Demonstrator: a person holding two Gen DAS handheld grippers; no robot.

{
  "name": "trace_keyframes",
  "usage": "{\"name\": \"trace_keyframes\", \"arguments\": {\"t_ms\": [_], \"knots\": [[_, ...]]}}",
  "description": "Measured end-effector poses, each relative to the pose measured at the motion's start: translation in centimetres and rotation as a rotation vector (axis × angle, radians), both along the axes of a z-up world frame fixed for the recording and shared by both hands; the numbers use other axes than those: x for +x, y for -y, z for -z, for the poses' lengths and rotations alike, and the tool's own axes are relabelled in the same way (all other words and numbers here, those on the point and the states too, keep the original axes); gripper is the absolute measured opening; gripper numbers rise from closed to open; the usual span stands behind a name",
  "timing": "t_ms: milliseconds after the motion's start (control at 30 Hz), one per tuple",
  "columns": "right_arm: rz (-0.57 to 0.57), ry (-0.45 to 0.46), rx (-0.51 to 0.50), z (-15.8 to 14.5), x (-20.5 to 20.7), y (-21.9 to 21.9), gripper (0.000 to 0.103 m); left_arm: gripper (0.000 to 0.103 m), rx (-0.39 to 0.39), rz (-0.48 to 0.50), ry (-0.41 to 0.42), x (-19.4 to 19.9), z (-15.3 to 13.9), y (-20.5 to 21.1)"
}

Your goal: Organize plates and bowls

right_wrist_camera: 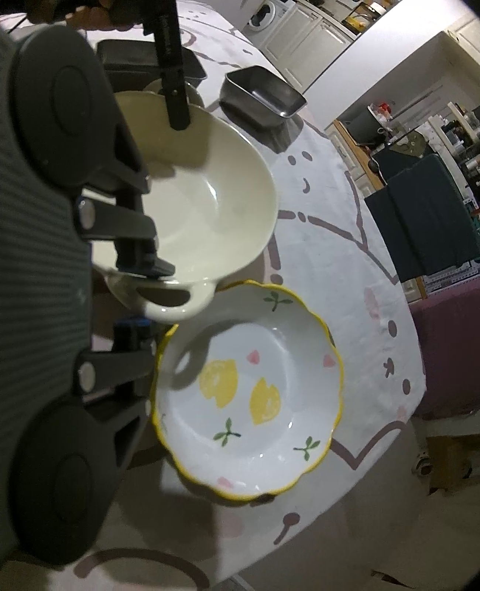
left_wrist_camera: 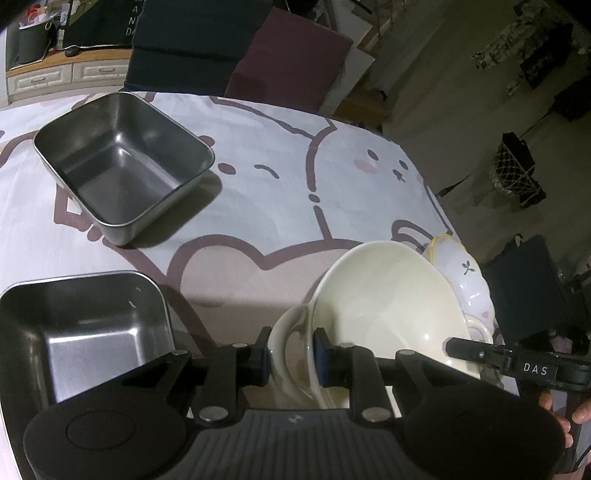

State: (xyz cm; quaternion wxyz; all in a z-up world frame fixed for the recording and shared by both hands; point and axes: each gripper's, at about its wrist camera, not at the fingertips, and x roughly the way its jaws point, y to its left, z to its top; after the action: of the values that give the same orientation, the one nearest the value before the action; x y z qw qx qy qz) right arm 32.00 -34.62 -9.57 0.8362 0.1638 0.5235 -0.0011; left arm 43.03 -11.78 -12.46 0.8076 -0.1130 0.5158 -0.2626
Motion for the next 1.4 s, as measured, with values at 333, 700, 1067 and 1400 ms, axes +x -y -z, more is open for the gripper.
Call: {"name": "trace_keyframes", "arguments": {"t_ms": [333, 700, 1067, 1400], "knots": [[-0.007, 0.060, -0.017, -2.6, -2.3, 0.2, 0.026, 0.024, -0.015, -0.017, 0.050, -2.9, -3.4, -0.4], [-0.071, 0.152, -0.001, -6.3, -5.7, -2.6, 0.026, 0.024, 0.000, -0.105, 0.126, -8.7, -8.4, -5.4], [-0.191, 0.226, 0.028, -9.1, -9.2, -8.2, 0.026, 0.024, 0.022, -0.231, 0.198, -15.9, -11.4, -13.3], [-0.302, 0.222, 0.040, -9.4, -10.8, -13.9, 0.026, 0.024, 0.029, -0.321, 0.200, -20.6, -11.2, -20.2]]}}
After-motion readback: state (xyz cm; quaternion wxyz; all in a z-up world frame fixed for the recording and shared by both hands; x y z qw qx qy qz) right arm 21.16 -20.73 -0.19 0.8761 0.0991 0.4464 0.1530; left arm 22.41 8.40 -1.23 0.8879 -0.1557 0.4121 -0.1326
